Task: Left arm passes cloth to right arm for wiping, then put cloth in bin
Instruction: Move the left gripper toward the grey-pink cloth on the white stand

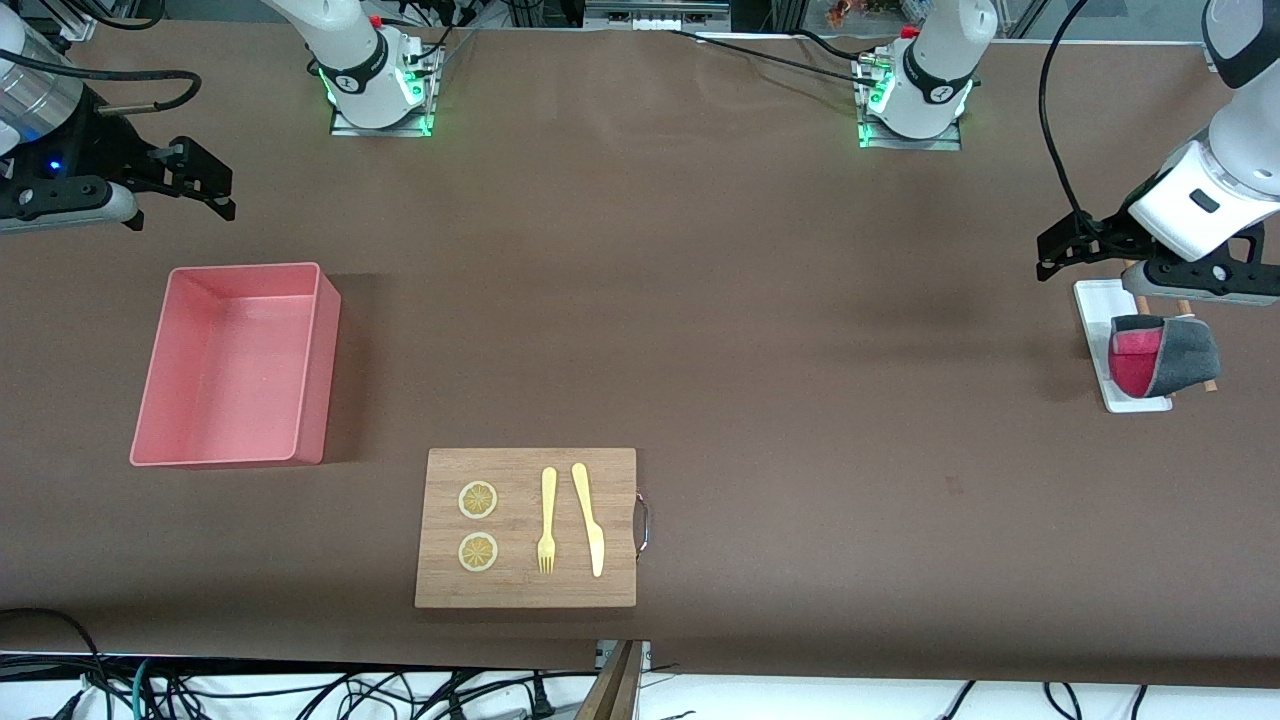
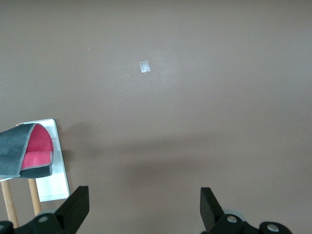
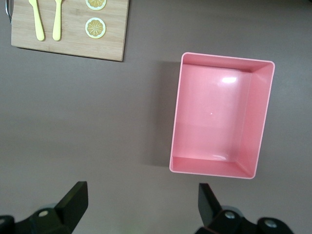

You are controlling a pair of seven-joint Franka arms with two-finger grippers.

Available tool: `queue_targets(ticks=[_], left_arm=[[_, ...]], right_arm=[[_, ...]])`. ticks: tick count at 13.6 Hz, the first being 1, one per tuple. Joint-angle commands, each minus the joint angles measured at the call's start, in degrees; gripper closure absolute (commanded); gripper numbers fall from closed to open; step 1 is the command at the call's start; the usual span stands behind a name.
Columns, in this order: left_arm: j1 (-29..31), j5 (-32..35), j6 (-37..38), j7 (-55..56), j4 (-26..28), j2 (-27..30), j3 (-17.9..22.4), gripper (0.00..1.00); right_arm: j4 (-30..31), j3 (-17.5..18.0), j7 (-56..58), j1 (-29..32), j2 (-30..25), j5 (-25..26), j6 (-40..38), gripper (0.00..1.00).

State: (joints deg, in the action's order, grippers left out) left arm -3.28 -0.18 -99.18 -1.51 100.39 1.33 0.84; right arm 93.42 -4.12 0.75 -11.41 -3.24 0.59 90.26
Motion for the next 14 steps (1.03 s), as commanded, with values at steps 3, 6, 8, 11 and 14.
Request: queue_targets(ticks=[3,6,8,11,14], left_arm=[[1.2,0.4,0.1,0.4,1.4,1.7,-1.0,0.0],[1.1,0.4,0.4,0.5,1.4,1.5,-1.0,0.0],[0.6,0.3,3.4,0.9,0.6,1.1,-1.0,0.0],[0.6,0.3,3.4,0.9,0.6,1.0,-1.0,0.0],[0.8,0.3,3.0,0.9,0.6,0.0,-0.9,0.0]], right_arm=[[-1.5,-0.2,0.4,0.2,0.3,-1.3,-1.2,0.0],[-1.5,-0.4,0.4,0.2,0.3,-1.6,-1.8,0.0],[-1.5,-1.5,0.4,0.2,0.4,-1.9,-1.5,0.0],[-1.5,-2.2,0.4,0.2,0.7,-1.9,-0.5,0.0],[-1.5,-2.4,0.4,0.2,0.7,-1.9,-0.4,0.0]])
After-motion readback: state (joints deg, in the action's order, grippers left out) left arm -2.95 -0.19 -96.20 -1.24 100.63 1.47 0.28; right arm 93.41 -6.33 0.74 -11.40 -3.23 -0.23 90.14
